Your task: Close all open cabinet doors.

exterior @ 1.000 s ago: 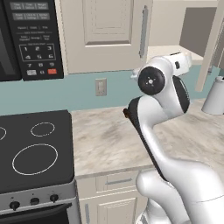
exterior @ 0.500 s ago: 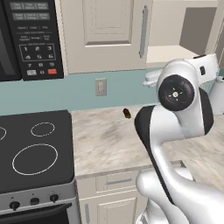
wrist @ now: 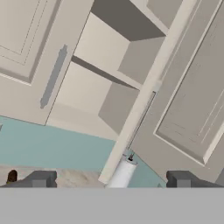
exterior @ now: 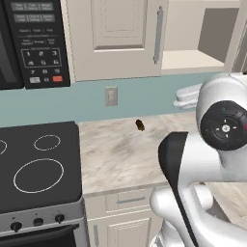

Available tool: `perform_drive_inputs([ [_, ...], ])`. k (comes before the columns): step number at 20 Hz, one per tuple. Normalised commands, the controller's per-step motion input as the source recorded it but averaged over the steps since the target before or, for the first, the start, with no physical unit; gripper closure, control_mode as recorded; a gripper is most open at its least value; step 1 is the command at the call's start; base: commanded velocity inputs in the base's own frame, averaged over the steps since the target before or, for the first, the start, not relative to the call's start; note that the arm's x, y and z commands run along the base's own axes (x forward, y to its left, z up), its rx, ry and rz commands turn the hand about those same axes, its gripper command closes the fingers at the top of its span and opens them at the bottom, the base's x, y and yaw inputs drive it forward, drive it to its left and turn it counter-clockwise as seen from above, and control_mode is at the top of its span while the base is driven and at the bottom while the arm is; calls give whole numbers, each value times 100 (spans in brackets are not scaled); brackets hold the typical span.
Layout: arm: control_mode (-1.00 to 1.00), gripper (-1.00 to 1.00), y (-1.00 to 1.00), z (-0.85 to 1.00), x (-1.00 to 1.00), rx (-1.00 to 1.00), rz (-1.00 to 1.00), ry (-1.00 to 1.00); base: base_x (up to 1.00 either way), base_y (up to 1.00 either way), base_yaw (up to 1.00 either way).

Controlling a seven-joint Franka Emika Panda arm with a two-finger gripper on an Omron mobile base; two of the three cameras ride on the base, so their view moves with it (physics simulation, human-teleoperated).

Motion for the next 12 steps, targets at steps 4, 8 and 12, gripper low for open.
perform_drive_inputs([
  [4, -100, -100, -25, 8, -44, 0, -5, -1, 0, 0, 0],
  [8, -100, -100, -39, 3, -8, 7, -5, -4, 0, 0, 0],
  [12, -100, -100, -60, 0, 0, 13, -2, -8, 0, 0, 0],
])
